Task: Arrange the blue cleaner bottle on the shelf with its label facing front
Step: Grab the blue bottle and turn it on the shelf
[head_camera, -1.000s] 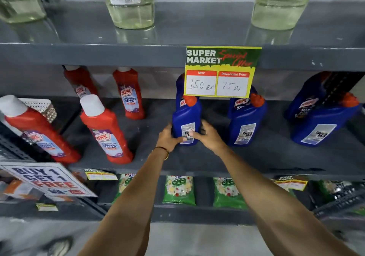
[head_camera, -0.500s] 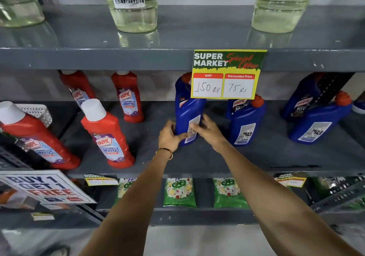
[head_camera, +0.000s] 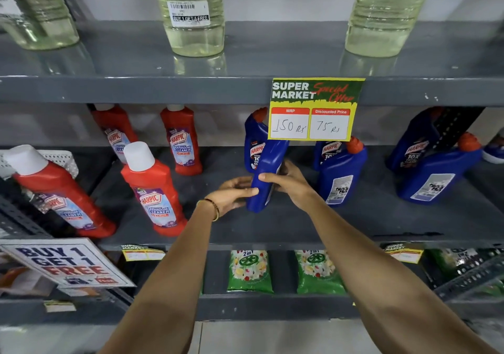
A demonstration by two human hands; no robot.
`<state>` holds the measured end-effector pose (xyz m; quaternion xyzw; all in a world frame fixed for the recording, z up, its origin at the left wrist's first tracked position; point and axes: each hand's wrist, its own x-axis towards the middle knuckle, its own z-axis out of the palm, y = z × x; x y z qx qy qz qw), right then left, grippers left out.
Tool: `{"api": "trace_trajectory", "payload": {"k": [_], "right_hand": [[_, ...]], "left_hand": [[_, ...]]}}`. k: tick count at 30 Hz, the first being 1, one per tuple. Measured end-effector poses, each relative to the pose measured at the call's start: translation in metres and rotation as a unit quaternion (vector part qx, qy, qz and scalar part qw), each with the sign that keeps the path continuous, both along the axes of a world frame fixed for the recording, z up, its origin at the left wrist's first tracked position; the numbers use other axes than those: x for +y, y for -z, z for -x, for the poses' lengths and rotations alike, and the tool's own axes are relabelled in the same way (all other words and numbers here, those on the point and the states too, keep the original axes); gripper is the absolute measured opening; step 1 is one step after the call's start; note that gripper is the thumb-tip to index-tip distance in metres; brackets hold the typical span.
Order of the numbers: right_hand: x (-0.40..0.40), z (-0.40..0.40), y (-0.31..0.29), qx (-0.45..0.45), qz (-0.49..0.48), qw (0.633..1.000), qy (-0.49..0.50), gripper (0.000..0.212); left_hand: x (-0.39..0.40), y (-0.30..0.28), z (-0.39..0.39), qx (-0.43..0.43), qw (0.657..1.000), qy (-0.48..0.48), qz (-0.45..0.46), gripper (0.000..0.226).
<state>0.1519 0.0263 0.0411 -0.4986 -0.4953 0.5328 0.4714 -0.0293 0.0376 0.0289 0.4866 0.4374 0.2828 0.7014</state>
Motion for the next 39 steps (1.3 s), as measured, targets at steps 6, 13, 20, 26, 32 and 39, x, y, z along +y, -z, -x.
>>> {"api": "trace_trajectory", "payload": {"k": [6, 13, 20, 26, 32, 39], "right_hand": [[-0.003, -0.007, -0.010, 0.059, 0.014, 0.994, -0.089, 0.046], [-0.002, -0.020, -0.010, 0.107, 0.047, 0.987, -0.107, 0.033], [-0.001, -0.020, -0.012, -0.013, 0.021, 0.998, -0.052, 0.050], [0.002, -0.020, -0.014, -0.053, 0.002, 0.998, -0.044, 0.058], [0.002, -0.017, -0.007, -0.077, -0.007, 0.996, -0.035, 0.057], [0.002, -0.021, 0.006, -0.093, 0.006, 0.996, -0.013, 0.059]], "left_hand": [[-0.005, 0.010, -0.003, -0.125, 0.989, 0.048, 0.070, 0.073], [-0.006, 0.011, -0.017, -0.081, 0.995, 0.018, 0.058, 0.030], [-0.011, 0.024, -0.031, -0.029, 0.990, -0.133, -0.022, 0.058], [0.004, 0.029, -0.020, 0.091, 0.978, -0.156, -0.100, 0.048], [0.008, 0.035, -0.025, 0.167, 0.964, -0.169, -0.123, 0.053], [0.004, 0.039, -0.032, 0.183, 0.963, -0.154, -0.129, 0.058]]}}
